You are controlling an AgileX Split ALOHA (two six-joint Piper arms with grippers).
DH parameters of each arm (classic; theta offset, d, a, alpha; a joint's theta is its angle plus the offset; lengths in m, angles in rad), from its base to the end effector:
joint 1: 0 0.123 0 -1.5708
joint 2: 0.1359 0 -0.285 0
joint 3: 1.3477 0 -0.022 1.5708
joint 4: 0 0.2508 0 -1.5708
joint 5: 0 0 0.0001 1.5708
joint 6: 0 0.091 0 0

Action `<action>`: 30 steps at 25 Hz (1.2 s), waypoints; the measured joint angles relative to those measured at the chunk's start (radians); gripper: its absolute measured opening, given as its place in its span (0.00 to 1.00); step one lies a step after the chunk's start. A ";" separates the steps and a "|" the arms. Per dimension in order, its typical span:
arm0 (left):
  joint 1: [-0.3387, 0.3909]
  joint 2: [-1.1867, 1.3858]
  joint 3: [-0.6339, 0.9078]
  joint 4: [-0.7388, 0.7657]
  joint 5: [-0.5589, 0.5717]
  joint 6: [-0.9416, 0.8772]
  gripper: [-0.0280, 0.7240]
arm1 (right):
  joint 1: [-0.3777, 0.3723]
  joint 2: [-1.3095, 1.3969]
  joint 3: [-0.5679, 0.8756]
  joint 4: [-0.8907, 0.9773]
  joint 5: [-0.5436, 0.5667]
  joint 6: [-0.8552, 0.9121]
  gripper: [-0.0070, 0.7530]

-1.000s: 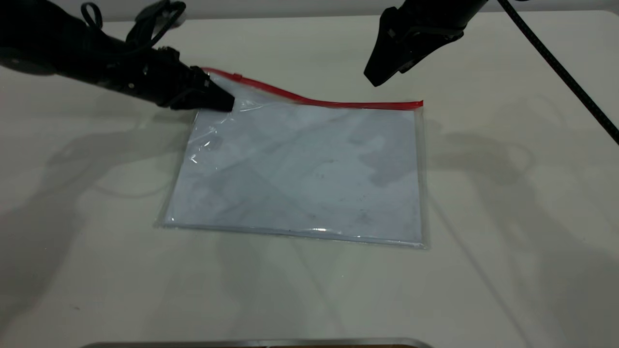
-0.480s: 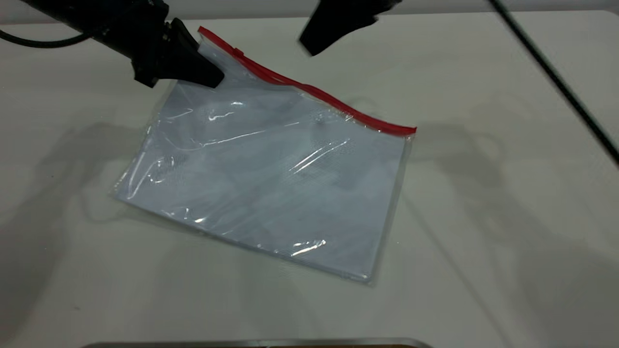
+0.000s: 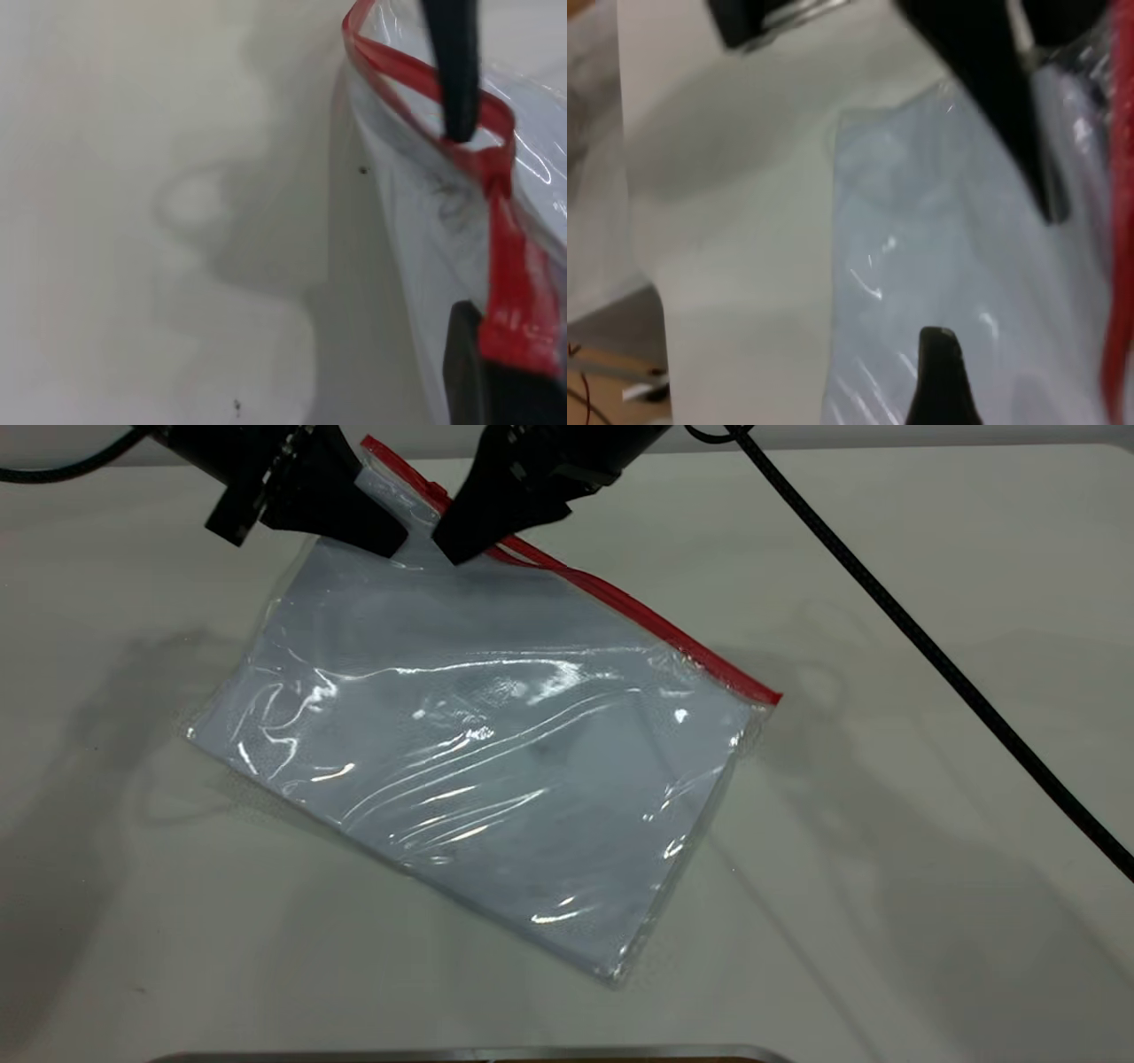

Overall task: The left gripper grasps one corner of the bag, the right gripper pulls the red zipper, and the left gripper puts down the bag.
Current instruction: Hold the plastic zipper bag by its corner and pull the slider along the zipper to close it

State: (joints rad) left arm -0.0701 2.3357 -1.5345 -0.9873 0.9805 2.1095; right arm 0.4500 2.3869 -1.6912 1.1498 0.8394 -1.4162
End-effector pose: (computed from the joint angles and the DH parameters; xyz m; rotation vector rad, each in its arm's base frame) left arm 0.4328 -0.0937 0.0877 1.7218 1.7629 -0.6490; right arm 0.4093 0.2664 0.1056 -1.2894 2.1034 0.9657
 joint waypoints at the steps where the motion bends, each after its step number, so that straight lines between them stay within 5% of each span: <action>1: -0.002 0.000 0.000 0.010 0.001 0.000 0.11 | 0.000 0.003 -0.005 0.014 -0.007 -0.001 0.78; 11: -0.041 0.000 0.000 0.027 0.005 0.005 0.11 | 0.000 0.006 -0.008 0.063 -0.046 -0.002 0.75; 21: -0.046 0.000 0.000 -0.008 -0.010 0.005 0.11 | 0.000 0.006 -0.008 0.063 -0.045 -0.002 0.28; 30: -0.046 0.001 0.000 -0.047 -0.037 -0.012 0.11 | -0.001 0.006 -0.009 0.063 -0.053 -0.002 0.19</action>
State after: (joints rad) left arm -0.1166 2.3366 -1.5345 -1.0339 0.9439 2.0973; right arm 0.4490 2.3926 -1.7007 1.2130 0.7863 -1.4183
